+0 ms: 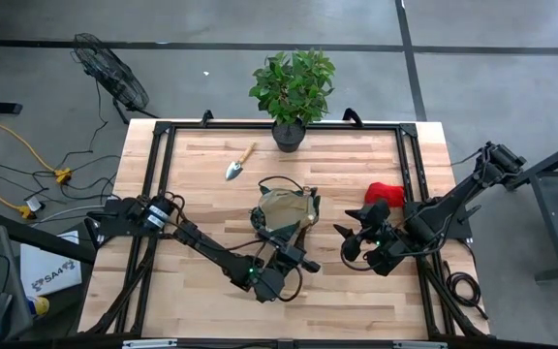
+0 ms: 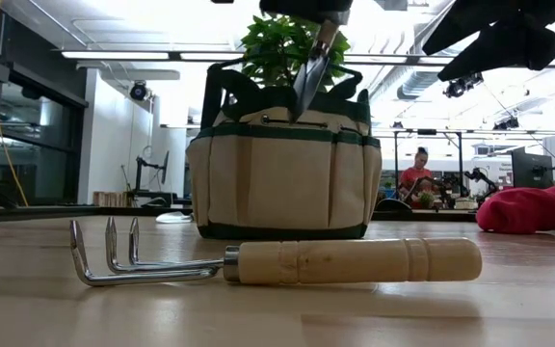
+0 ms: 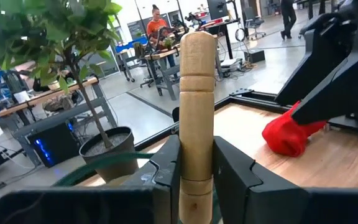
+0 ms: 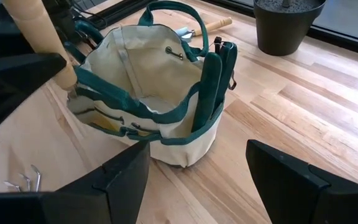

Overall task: Pick & Place Garden tools in Gardening bag
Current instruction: Put the right brown trowel into the gardening bag

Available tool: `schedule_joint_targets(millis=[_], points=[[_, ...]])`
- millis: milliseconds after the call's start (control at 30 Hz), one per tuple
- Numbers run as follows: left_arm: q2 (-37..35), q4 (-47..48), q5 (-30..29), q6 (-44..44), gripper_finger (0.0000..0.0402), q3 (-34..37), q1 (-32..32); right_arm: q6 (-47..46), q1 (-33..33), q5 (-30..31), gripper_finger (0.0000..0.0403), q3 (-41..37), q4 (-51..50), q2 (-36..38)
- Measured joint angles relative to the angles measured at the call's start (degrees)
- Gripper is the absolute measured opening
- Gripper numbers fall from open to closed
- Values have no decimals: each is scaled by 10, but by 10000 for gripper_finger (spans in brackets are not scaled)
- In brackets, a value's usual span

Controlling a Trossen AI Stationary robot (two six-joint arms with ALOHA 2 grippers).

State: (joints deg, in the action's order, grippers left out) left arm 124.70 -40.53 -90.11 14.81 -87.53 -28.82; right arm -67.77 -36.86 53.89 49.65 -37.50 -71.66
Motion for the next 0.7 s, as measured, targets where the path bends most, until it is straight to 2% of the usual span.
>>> schedule_joint_targets(millis=[300, 600, 700], points=[[0, 7, 1, 28, 61, -7, 6, 5, 0, 1, 259, 0, 0, 0], [0, 54, 2, -4, 61, 1, 12, 5, 0, -1, 259, 0, -9, 0], [0, 90, 2, -42, 61, 1, 12, 5, 0, 0, 259, 0, -9, 0]])
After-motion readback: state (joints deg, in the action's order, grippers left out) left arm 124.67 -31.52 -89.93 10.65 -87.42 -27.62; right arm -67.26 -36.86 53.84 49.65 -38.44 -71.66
